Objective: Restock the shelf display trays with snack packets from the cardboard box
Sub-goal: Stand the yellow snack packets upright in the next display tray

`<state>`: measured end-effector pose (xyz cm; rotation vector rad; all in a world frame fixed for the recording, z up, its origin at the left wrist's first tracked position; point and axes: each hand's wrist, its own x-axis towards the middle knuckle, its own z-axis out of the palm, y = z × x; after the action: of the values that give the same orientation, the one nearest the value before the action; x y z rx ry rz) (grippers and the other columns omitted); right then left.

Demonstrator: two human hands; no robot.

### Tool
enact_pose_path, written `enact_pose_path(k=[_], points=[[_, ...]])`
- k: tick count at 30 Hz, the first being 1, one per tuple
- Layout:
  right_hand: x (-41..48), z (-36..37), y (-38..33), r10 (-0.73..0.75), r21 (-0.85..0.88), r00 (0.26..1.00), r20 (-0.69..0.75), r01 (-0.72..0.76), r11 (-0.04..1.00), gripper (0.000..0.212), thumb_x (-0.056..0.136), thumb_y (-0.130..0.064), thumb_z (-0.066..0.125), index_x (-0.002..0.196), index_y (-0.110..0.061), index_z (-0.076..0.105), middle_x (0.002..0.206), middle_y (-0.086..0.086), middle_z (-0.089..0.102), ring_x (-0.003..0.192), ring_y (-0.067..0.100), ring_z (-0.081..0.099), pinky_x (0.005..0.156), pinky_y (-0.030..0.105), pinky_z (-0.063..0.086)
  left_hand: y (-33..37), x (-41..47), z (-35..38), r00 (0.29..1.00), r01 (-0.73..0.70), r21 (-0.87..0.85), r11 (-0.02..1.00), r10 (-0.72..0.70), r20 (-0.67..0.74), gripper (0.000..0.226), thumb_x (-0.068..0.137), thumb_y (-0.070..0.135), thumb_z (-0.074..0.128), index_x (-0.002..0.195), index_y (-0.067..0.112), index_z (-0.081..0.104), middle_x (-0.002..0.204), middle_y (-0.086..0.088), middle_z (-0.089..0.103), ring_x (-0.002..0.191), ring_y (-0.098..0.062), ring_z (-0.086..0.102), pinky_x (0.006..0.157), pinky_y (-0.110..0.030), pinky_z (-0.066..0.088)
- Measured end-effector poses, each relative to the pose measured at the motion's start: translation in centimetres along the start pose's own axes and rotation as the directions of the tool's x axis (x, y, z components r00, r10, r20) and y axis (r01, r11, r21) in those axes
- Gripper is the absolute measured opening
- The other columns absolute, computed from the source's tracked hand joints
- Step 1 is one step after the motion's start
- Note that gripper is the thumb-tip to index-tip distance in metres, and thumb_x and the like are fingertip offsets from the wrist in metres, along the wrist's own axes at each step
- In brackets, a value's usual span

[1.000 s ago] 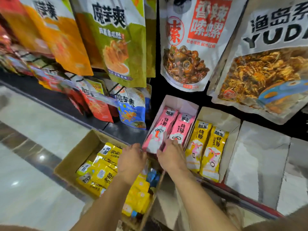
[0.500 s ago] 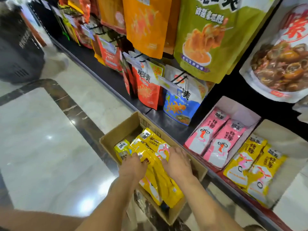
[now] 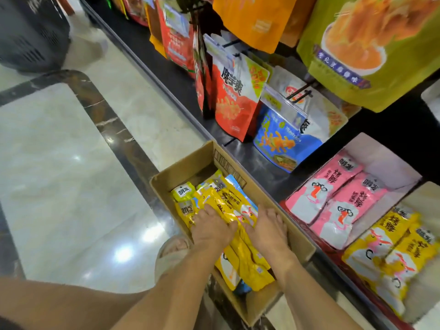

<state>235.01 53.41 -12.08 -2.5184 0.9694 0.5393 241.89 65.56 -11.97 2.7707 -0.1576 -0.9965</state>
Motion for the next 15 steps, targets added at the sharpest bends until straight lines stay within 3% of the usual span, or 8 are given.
enact_pose_path(k=[5, 8, 10, 12, 15], points=[[0.2, 0.3, -0.5, 0.063, 0.110, 0.997, 0.036, -0.066, 0.992, 0.062, 0.088, -0.038, 0.062, 0.143, -0.019, 0.040, 0.137, 0.010, 0.040, 0.134, 0.031, 0.033, 0.113, 0.044, 0.036, 0.4, -0.2, 0.0, 0.999, 0.026, -0.084, 0.996, -0.022, 0.046, 0.085, 0.099, 0.042, 0.043, 0.156, -0.001, -0.003, 0.160, -0.018, 0.015, 0.146, -0.042, 0.018, 0.119, -0.044, 0.020], [-0.1, 0.1, -0.5, 0.074, 0.151, 0.997, 0.028, -0.078, 0.985, 0.060, 0.086, -0.039, 0.065, 0.139, -0.018, 0.046, 0.134, 0.009, 0.040, 0.132, 0.030, 0.035, 0.111, 0.042, 0.037, 0.1, -0.2, -0.1, 0.998, 0.053, -0.267, 0.962, -0.041, 0.049, 0.076, 0.101, 0.025, 0.043, 0.158, 0.005, -0.004, 0.162, -0.015, 0.017, 0.143, -0.039, 0.031, 0.115, -0.045, 0.030], [-0.2, -0.3, -0.3, 0.084, 0.172, 0.996, 0.010, -0.085, 0.981, 0.060, 0.083, -0.043, 0.068, 0.134, -0.017, 0.048, 0.132, 0.009, 0.041, 0.129, 0.030, 0.038, 0.110, 0.040, 0.037, -0.4, -0.2, -0.2, 0.999, 0.036, -0.395, 0.918, -0.037, 0.004, 0.072, 0.098, 0.017, 0.045, 0.158, 0.013, 0.005, 0.159, -0.014, 0.030, 0.135, -0.038, 0.044, 0.108, -0.045, 0.040], [-0.6, -0.9, 0.0, 0.088, 0.163, 0.996, -0.012, -0.084, 0.983, 0.060, 0.080, -0.045, 0.071, 0.129, -0.018, 0.048, 0.130, 0.009, 0.040, 0.127, 0.031, 0.040, 0.109, 0.040, 0.037, -0.9, -0.2, -0.8, 0.998, -0.009, -0.444, 0.896, -0.022, -0.064, 0.072, 0.094, 0.012, 0.046, 0.157, 0.020, 0.011, 0.145, -0.015, 0.050, 0.120, -0.039, 0.057, 0.094, -0.040, 0.047], [-1.5, -1.8, 0.5, 0.088, 0.208, 0.995, -0.045, -0.077, 0.975, 0.058, 0.079, -0.045, 0.070, 0.124, -0.018, 0.047, 0.128, 0.007, 0.044, 0.125, 0.031, 0.045, 0.106, 0.041, 0.039, -0.9, -0.7, -2.3, 0.990, -0.068, -0.460, 0.886, 0.005, -0.138, 0.074, 0.097, 0.006, 0.042, 0.159, 0.027, 0.007, 0.104, -0.015, 0.067, 0.086, -0.035, 0.063, 0.070, -0.032, 0.042]])
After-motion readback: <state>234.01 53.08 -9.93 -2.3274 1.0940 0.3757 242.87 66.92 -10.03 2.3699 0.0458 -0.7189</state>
